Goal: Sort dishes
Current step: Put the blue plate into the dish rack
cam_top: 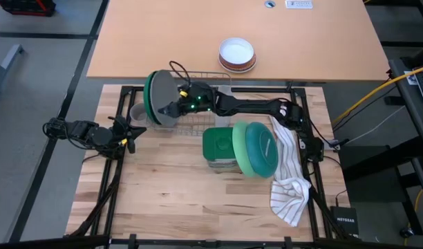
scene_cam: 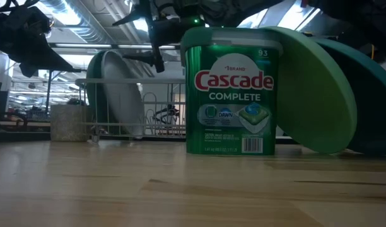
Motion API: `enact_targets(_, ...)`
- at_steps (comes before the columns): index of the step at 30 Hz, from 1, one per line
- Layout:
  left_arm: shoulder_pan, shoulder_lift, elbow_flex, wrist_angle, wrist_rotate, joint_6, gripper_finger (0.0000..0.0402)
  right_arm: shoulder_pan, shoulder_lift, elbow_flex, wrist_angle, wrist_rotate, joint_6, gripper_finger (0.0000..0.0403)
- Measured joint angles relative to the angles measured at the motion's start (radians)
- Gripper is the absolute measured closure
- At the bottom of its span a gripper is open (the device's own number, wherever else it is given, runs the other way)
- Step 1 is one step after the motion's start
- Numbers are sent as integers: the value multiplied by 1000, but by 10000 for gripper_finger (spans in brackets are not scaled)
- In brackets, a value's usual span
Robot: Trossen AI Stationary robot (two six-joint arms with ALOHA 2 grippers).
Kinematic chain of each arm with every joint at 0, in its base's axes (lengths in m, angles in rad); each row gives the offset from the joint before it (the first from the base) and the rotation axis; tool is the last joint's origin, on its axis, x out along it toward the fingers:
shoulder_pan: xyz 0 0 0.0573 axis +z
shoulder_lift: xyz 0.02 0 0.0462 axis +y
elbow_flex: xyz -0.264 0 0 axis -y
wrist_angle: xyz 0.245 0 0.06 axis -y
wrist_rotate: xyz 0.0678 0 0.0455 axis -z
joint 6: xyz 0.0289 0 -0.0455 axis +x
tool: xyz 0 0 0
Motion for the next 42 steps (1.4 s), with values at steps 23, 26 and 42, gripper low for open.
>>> enact_targets(23,0,0,0,-1,0,0,400,238,-480,-1,-929,564,-290,36)
enact_targets(26,0,0,0,0,0,0,400,312,-547,-1,-981,566,-289,36)
enact_targets(42,0,0,0,6,0,0,400,750,-676,-28,-1727,1031,506,36)
